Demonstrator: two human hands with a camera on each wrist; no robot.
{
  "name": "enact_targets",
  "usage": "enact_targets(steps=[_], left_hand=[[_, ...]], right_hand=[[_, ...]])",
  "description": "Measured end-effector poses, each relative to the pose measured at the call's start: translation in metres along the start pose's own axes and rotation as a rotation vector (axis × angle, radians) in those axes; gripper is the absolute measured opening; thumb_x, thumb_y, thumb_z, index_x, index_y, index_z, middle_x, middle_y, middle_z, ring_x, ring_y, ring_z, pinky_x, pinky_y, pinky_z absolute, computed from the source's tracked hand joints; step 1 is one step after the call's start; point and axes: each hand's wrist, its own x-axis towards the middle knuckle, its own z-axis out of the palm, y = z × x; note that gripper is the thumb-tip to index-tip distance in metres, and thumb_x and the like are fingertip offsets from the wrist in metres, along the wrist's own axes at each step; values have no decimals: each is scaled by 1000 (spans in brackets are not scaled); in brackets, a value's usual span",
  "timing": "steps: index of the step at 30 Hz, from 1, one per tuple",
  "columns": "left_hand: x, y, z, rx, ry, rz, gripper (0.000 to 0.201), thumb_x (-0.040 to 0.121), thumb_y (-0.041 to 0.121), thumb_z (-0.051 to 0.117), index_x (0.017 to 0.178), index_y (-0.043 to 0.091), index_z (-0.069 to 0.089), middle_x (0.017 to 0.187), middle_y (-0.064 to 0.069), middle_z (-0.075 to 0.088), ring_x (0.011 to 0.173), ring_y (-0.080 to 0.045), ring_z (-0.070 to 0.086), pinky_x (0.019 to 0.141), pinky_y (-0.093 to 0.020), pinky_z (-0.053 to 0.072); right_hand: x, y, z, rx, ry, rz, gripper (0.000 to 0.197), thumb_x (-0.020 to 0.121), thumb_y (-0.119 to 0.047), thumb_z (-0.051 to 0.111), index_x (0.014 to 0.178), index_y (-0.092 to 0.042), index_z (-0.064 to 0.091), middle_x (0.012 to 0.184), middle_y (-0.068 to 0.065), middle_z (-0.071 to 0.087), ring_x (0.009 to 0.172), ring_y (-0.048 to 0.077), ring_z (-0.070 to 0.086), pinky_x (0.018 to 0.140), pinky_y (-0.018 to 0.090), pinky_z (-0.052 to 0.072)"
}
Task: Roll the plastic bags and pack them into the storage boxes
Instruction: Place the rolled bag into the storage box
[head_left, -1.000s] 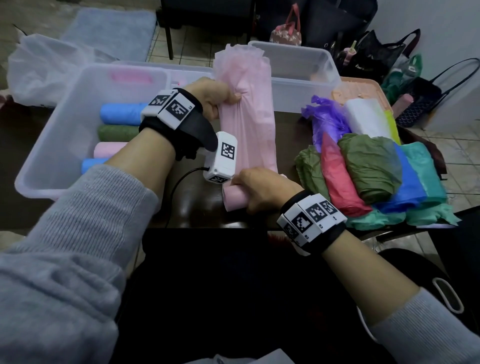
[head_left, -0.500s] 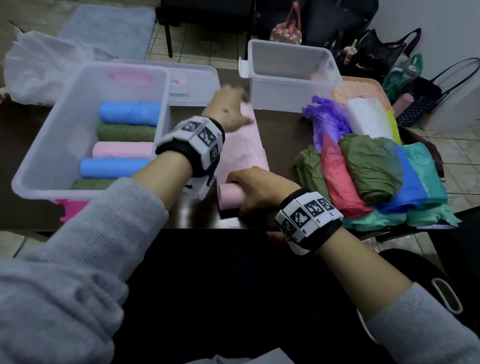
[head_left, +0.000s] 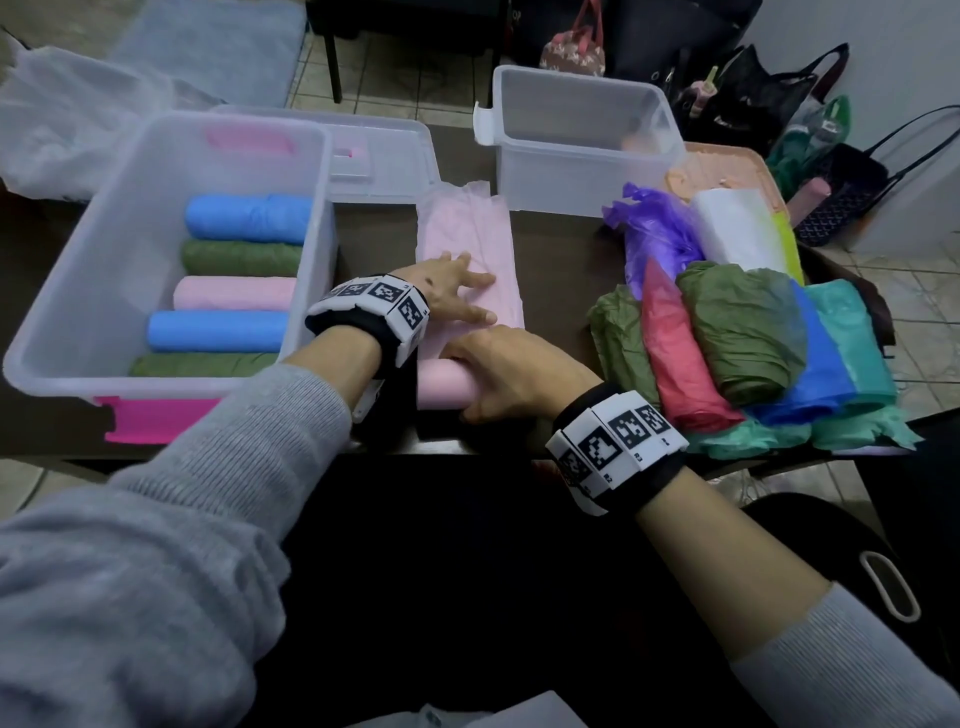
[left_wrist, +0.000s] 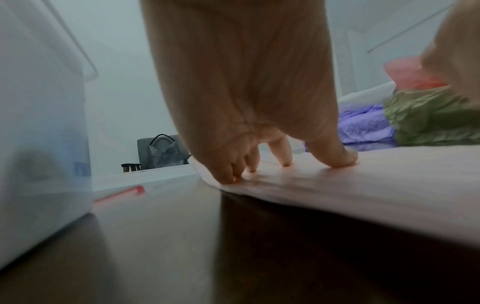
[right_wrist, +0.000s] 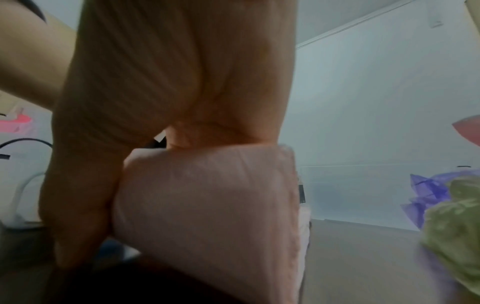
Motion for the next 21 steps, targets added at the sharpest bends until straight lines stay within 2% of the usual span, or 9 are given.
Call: enact_targets(steps=[8,12,16,18,20,21], left_hand=[[3,-4,6,0,26,19,70,87,51,57,147,34,26,157,-5,9,146,-22,5,116,-48,16],[2,-2,6,-14,26,7,70,86,50,58,147,34,26,155,-5,13,145,-22,7,115,-48,18],[0,0,4,-30,34,1,71,86,48,59,147,32,26,156,-8,14,145,-24,8,115,-48,18],[-2,1,4,-61,41,5,80,86,46,61,150,30,16,157,-10,13,145,-25,7,116,-48,17],[-4,2,5,-124,57,-21,95,84,43,65,151,26,0,159,-9,4,146,-26,0,117,-46,10],[-4,3,5,-116,81,-49,98,84,42,65,151,23,-3,159,-9,0,146,-28,-3,117,-46,9]], right_hand=[[-2,1,11,-29,20,-49,49,69,-23,69,116,-17,57,106,6,64,100,27,58,75,34,46],[-5,3,16,56,58,-36,61,69,-22,72,123,-15,44,106,7,63,99,29,57,77,38,45],[-3,7,15,102,69,8,60,63,-33,79,106,-11,43,99,7,61,89,28,57,70,38,46],[-1,9,13,132,64,23,59,59,-36,83,100,-13,47,98,4,60,88,23,55,70,37,46],[2,10,11,170,48,41,58,57,-37,85,97,-14,49,96,2,59,86,19,53,71,35,46],[4,10,9,186,39,46,58,55,-37,86,95,-15,50,95,0,60,86,18,53,72,34,46]])
